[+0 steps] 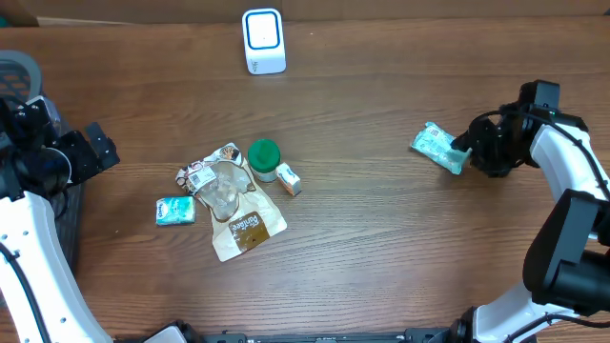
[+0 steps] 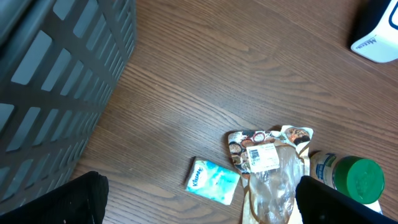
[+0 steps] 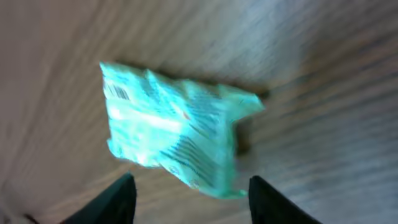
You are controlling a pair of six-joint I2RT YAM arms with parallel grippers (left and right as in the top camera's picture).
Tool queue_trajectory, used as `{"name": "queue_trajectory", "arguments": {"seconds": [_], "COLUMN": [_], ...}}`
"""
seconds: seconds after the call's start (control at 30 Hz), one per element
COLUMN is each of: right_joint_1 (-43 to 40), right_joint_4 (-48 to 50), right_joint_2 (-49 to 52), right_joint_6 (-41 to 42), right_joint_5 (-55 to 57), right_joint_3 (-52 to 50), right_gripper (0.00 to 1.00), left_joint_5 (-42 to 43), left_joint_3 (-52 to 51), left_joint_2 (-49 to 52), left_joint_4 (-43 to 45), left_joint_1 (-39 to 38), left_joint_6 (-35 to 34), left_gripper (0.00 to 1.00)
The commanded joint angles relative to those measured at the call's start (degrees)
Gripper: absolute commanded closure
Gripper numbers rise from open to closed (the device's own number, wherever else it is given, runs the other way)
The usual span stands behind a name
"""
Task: Scan the item barcode
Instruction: 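Carry the green packet right and drop it on the table, then move the right gripper to the orange Kleenex pack beside the jar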
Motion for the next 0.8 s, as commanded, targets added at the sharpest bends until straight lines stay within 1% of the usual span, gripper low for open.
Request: {"name": "queue_trajectory", "arguments": {"seconds": [0.0, 0.13, 0.17, 0.23, 0.3, 0.37, 0.43, 0.53, 0.57, 0.6, 0.67, 0.77], "right_joint_1": [0.2, 1.6, 2.0, 5.4, 8.8, 12.6, 19.7, 25.6, 28.6, 30.3, 33.4, 37.8], "right_joint_4": [-3.4, -13.6, -14.8, -18.9, -20.6, -21.1, -21.0, -20.8, -20.7, -20.5, -20.0, -18.8], "right_joint_2": [-0.9, -0.9, -0.9, -1.0, -1.0, -1.0, -1.0, -1.0, -1.0, -1.0, -1.0, -1.0], "right_joint_6": [-1.7, -5.8, -6.1, -10.1, -11.6, -11.8, -11.8, -11.8, -11.8, -11.8, -11.6, -11.6], "right_joint_5": [-0.4, -0.5, -0.5, -2.9, -3.1, -3.1, -3.2, -2.4, -1.3, -0.4, 0.8, 1.2], "right_joint_3": [2.9, 11.1, 12.2, 16.3, 17.7, 17.8, 17.7, 17.7, 17.7, 17.7, 17.7, 17.7], "right_gripper": [0.38, 0.38, 0.38, 0.39, 0.38, 0.38, 0.38, 0.37, 0.37, 0.39, 0.47, 0.48], "left_joint_5": [0.6, 0.6, 0.6, 0.6, 0.6, 0.6, 0.6, 0.6, 0.6, 0.6, 0.6, 0.6], "left_joint_3": [0.8, 0.8, 0.8, 0.8, 0.8, 0.8, 0.8, 0.8, 0.8, 0.8, 0.8, 0.8], "left_joint_2": [-0.1, -0.1, -0.1, -0.1, -0.1, -0.1, -0.1, -0.1, -0.1, -0.1, -0.1, -0.1], "left_joint_4": [0.0, 0.0, 0.0, 0.0, 0.0, 0.0, 0.0, 0.0, 0.0, 0.0, 0.0, 0.0], "left_joint_1": [0.3, 0.3, 0.3, 0.3, 0.3, 0.3, 0.3, 0.3, 0.3, 0.3, 0.3, 0.3], "left_joint_6": [1.3, 1.3, 1.3, 1.3, 1.3, 1.3, 1.3, 1.3, 1.3, 1.3, 1.3, 1.3], "left_gripper": [0.00, 0.01, 0.01, 0.00, 0.01, 0.00, 0.00, 0.00, 0.01, 0.00, 0.00, 0.00]}}
